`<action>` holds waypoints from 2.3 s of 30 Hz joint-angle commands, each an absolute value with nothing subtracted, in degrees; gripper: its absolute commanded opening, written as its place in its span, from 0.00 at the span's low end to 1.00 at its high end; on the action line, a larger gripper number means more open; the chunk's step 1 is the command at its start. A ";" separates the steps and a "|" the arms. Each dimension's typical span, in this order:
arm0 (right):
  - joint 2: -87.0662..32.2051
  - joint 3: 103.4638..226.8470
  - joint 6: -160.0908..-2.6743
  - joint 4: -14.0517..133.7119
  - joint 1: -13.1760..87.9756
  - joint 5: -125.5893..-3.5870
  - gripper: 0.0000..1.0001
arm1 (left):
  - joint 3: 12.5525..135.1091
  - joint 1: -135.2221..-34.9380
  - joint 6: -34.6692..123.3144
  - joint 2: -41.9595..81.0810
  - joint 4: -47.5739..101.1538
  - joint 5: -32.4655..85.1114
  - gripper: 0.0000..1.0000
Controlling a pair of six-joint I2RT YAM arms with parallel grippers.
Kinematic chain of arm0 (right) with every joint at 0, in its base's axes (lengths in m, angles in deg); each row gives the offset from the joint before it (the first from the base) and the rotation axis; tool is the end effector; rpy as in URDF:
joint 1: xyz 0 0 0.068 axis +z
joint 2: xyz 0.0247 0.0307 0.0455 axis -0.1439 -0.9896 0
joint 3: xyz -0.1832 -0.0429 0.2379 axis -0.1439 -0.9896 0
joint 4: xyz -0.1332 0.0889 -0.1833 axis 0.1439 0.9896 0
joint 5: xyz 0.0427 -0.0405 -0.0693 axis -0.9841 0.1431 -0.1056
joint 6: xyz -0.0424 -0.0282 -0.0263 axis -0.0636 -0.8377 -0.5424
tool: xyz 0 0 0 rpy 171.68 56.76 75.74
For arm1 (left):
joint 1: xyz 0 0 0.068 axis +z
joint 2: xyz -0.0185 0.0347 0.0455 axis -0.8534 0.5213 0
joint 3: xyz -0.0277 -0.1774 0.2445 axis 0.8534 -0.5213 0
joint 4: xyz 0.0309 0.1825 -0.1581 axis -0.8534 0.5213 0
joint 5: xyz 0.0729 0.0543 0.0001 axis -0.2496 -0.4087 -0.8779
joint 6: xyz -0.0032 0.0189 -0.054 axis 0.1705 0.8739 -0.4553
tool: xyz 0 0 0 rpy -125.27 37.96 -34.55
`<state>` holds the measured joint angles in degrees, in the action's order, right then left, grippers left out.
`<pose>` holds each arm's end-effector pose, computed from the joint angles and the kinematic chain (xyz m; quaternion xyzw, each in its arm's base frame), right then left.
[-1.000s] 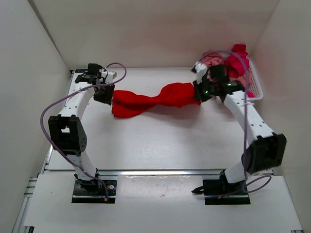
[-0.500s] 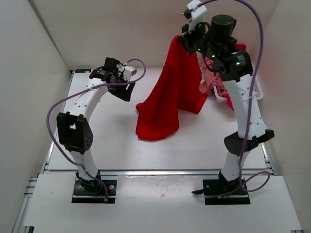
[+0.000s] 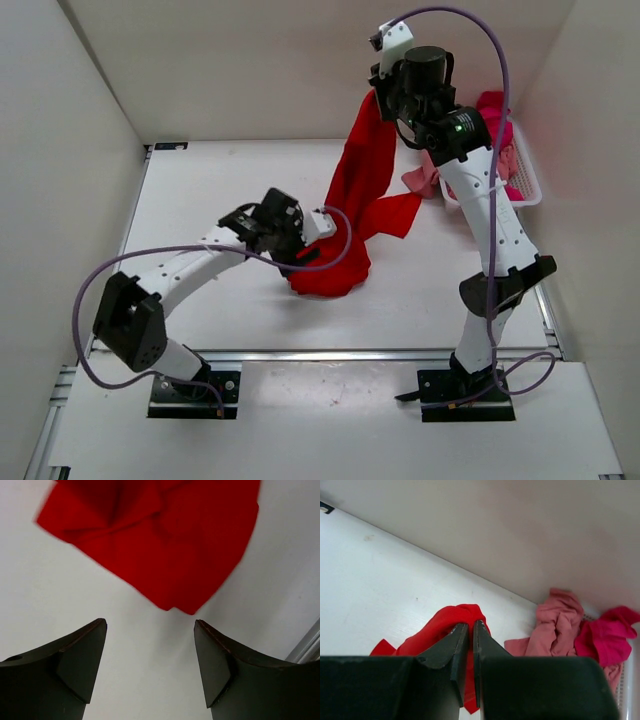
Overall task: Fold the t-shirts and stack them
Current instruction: Flatten out the tshirt
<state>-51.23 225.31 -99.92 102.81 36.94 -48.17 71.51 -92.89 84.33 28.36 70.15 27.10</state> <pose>0.3275 0.1720 0.5414 -0.2239 0.7471 0.0327 0.6250 0.2343 -0.1677 0.3155 0.5156 0.8010 -0.0903 0.2905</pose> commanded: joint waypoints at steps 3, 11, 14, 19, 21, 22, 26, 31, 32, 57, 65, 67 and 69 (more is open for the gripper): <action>-50.15 224.17 -95.76 99.31 34.38 -46.23 0.00 | 66.35 -98.38 85.78 30.02 53.80 26.58 0.80; -49.80 220.59 -95.05 99.40 33.94 -49.39 0.00 | 74.94 -98.84 80.86 44.60 46.18 30.34 0.76; -48.31 218.11 -94.62 99.23 32.19 -49.48 0.00 | 76.19 -99.79 87.95 48.73 51.73 34.92 0.75; -46.73 216.52 -94.70 99.40 30.51 -50.35 0.01 | 77.07 -99.72 87.73 52.25 50.25 30.89 0.75; -46.20 215.74 -94.79 99.23 30.86 -50.79 0.00 | 79.79 -99.19 87.54 53.49 52.43 31.50 0.74; -45.76 215.56 -95.14 99.22 30.77 -50.45 0.00 | 80.32 -99.10 87.46 54.01 53.06 31.86 0.73; -45.23 214.33 -95.14 99.22 30.51 -50.70 0.00 | 77.61 -100.24 88.51 53.75 50.62 27.40 0.68; -44.26 213.62 -95.84 99.40 30.95 -51.50 0.00 | 81.64 -98.75 86.22 56.30 51.74 28.87 0.56; -44.09 212.84 -95.67 99.40 31.38 -51.67 0.00 | 81.90 -98.57 86.75 56.56 52.53 29.39 0.53; -43.20 210.55 -96.99 99.49 30.95 -53.25 0.00 | 84.81 -96.46 87.28 57.18 60.18 34.59 0.40; -42.68 211.16 -97.86 100.19 31.30 -53.61 0.00 | 89.02 -95.85 85.00 58.94 62.47 37.75 0.42; -42.33 210.20 -97.96 99.66 31.74 -53.70 0.00 | 88.50 -96.55 85.43 57.80 62.30 37.66 0.42; -42.41 210.37 -98.30 99.49 31.48 -53.61 0.00 | 87.71 -96.90 85.52 57.97 62.47 37.05 0.40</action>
<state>-45.68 210.27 -97.48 102.46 31.12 -53.42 87.02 -96.51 85.66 60.31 61.76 35.03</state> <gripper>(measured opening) 0.053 0.405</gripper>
